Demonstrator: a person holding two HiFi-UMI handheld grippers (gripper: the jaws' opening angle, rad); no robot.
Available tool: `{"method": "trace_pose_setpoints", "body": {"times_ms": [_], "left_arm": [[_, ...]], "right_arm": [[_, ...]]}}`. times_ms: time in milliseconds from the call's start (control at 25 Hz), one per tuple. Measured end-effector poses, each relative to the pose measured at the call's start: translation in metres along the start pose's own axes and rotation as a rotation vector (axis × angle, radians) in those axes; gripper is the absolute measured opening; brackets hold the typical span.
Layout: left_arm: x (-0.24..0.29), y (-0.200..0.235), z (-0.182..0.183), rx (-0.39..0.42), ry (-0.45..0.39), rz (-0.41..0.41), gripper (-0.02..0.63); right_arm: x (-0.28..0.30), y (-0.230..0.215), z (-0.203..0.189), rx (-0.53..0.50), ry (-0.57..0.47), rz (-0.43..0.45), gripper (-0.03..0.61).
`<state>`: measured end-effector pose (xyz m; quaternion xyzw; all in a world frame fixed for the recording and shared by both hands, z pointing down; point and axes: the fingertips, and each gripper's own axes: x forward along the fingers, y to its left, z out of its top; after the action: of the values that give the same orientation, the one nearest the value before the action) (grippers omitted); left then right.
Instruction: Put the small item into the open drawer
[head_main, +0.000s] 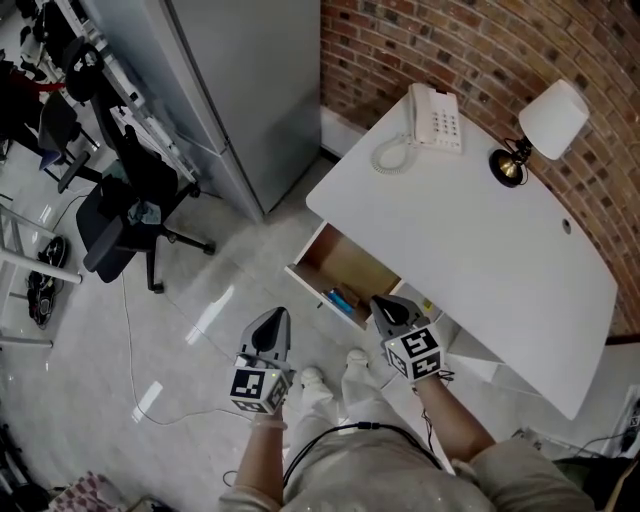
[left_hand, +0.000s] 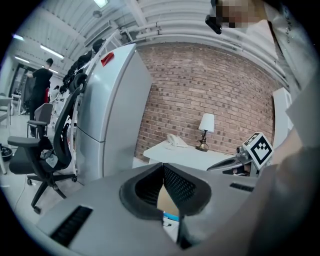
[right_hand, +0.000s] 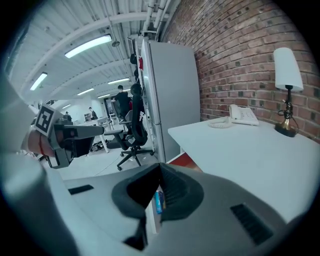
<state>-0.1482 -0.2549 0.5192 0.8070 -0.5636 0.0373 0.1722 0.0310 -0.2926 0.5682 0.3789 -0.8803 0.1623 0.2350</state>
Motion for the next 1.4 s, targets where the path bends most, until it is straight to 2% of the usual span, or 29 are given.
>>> {"method": "trace_pose_setpoints", "body": {"times_ms": [520, 1400], "left_arm": [[-0.005, -0.014, 0.032, 0.033, -0.048, -0.022, 0.006], [-0.025, 0.002, 0.081, 0.059, -0.143, 0.046, 0.006]], "right_arm": [[-0.026, -0.001, 0.039, 0.016, -0.095, 0.001, 0.006], [-0.061, -0.007, 0.101, 0.005, -0.270, -0.021, 0.005]]}}
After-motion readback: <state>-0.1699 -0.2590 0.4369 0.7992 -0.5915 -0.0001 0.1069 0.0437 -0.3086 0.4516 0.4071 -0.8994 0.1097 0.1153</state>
